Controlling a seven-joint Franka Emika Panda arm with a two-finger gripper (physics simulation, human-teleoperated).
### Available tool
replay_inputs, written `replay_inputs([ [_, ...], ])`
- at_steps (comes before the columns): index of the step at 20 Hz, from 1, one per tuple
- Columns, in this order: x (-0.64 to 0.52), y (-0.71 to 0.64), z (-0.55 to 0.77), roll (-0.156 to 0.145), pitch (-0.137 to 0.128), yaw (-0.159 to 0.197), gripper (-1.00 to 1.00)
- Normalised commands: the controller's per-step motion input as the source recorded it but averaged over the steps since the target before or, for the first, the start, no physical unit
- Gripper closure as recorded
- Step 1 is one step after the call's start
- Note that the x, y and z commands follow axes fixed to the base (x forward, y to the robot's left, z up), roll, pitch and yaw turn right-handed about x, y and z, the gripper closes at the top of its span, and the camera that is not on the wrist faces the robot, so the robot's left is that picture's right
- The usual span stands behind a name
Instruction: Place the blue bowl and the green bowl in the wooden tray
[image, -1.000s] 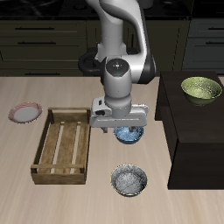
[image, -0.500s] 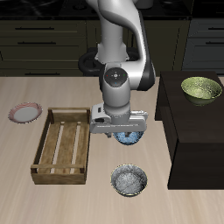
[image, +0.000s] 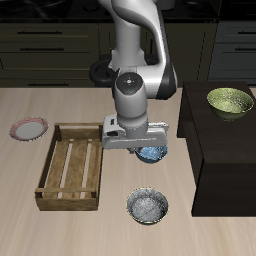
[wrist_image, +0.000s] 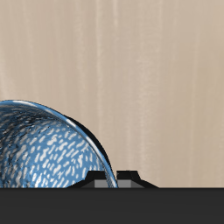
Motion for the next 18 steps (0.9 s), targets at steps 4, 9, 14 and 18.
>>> replay_inputs([
  [4, -0.02, 0.01, 0.12, 0.005, -0.025, 0.009, 1.00],
  [9, -0.04, -0.06, 0.29, -0.004, -0.047, 0.015, 1.00],
  [14, -0.09, -0.08, 0.25, 0.000, -0.035, 0.005, 1.00],
  [18, -0.17, -0.18, 0.35, -0.007, -0.054, 0.005, 1.00],
])
